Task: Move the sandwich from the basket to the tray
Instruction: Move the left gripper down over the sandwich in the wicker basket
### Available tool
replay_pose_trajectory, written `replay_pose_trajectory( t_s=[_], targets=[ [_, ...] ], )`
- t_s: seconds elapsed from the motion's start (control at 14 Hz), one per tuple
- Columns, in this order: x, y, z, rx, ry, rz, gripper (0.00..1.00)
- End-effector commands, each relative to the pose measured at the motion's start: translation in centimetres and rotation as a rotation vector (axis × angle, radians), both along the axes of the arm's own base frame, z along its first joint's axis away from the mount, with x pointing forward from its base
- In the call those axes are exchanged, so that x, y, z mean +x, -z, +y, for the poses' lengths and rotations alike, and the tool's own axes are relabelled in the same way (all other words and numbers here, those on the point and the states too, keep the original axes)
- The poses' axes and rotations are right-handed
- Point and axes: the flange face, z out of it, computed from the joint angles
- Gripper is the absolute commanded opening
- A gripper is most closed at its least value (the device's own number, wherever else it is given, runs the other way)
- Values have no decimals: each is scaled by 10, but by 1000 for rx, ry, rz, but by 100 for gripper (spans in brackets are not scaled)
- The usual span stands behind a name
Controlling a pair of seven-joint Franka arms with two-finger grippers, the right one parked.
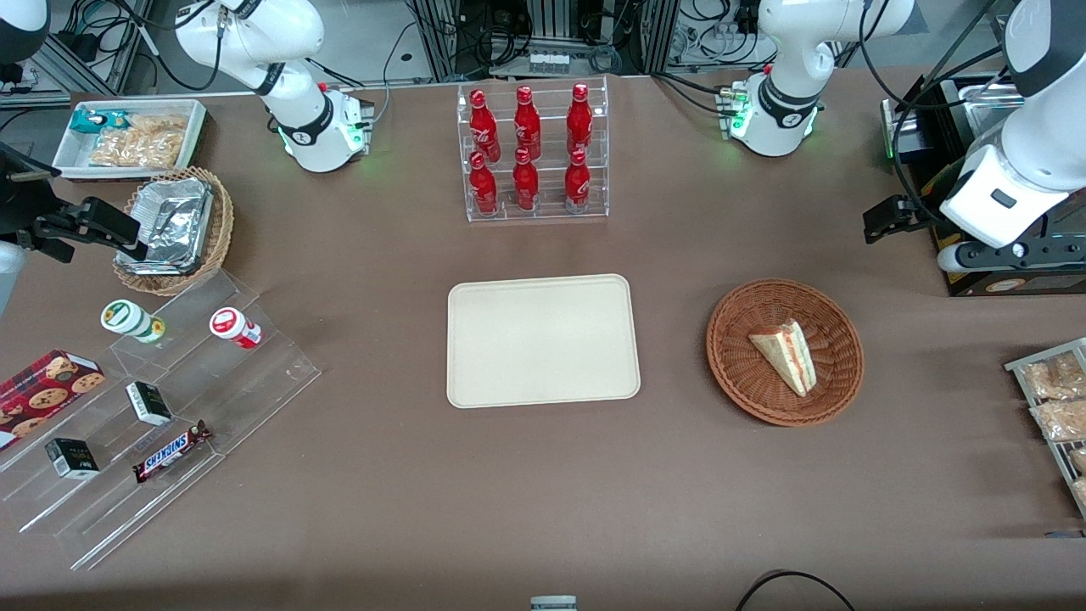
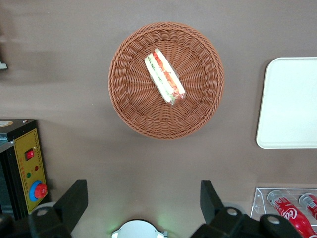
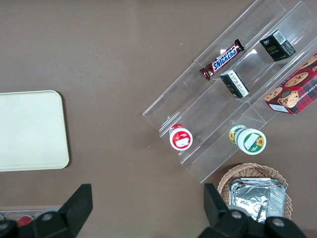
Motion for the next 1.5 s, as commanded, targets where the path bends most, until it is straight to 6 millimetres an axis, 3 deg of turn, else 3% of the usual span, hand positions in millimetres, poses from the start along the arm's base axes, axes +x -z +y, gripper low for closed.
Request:
replay_pose_trajectory(
  t_s=[0.0,0.36,0.64,1.0,1.21,1.43],
  targets=[
    [1,5,-1,-8,25,16,100],
    [12,61,-2,0,23,74,100],
    [11,122,-1,-1,20,37,100],
    [2,184,-4,-4,6,-46,100],
    [-9,214,-3,0,-76,-93,100],
    [-7,229,-22,11,-252,-118,100]
  ],
)
